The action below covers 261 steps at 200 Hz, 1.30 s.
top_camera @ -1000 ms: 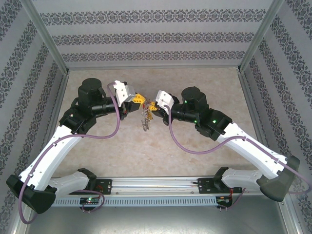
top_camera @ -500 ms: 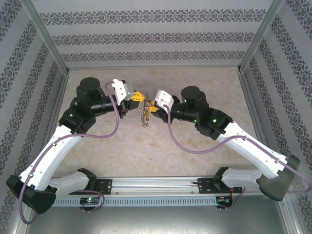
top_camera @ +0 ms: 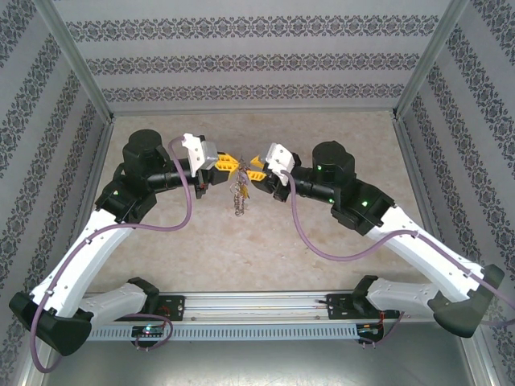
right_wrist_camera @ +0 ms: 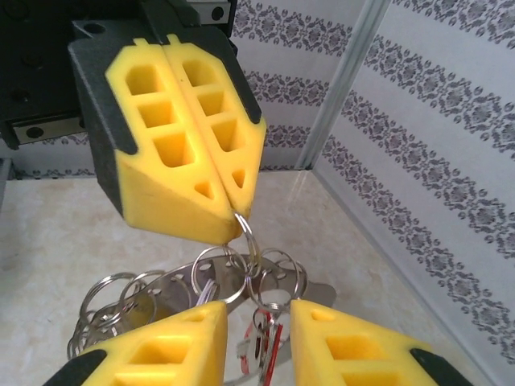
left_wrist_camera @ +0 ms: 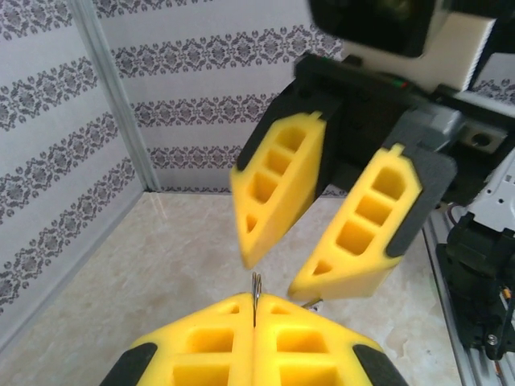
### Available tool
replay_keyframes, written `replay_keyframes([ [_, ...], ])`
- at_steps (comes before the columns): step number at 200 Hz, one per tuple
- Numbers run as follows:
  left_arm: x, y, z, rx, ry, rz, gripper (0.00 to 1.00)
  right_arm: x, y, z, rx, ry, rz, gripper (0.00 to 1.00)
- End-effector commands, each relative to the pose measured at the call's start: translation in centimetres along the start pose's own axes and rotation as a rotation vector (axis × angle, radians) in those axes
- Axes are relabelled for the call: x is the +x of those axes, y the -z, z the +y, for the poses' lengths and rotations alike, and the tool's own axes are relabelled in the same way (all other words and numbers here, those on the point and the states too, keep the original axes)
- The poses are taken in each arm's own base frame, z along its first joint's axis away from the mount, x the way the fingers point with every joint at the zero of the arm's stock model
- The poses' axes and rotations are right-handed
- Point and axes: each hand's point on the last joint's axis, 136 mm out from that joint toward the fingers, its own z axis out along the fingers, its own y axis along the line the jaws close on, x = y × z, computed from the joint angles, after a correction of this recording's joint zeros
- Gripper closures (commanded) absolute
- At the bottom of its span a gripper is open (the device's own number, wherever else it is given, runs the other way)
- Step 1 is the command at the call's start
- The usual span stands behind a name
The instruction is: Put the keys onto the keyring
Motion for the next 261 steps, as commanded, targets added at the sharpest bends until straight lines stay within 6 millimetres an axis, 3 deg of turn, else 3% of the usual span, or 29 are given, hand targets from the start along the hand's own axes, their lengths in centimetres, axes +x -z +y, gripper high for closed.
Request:
replay_keyframes([
  [1, -2.5, 0.8, -1.0, 0.038, -0.064, -0.089, 1.0, -3.3, 0.4, 0.1, -0.026, -0.007, -0.11, 0.74],
  [53, -2.5, 0.8, -1.3, 0.056, -0.063, -0.092, 1.0, -3.7, 0.2, 0.6, -0.067, -0.014, -0.136, 0.77],
  [111, -2.6, 0.9, -1.2, 0.044, -0.064, -0.091, 1.0, -2.8, -0.3, 0.6, -0.078, -0.021, -0.104, 1.0],
  [152, -1.5, 0.9, -0.5, 0.007, -0.063, -0.017, 1.0, -2.1, 0.1, 0.0, -0.049, 0.024, -0.046, 1.0],
  [182, 0.0, 1.2, -0.1, -0.036, -0.076, 0.09, 0.87, -1.5, 0.3, -0.5, -0.034, 0.073, 0.03, 1.0],
  [216, 0.8, 1.1, 0.4, -0.085, -0.129, 0.189, 0.87, -0.7, -0.1, -0.8, -0.03, 0.091, 0.083, 1.0],
  [261, 1.9, -0.5, -0.2, -0.059, -0.194, 0.285, 0.86, -0.3, -0.5, -1.0, -0.032, 0.092, 0.114, 1.0],
])
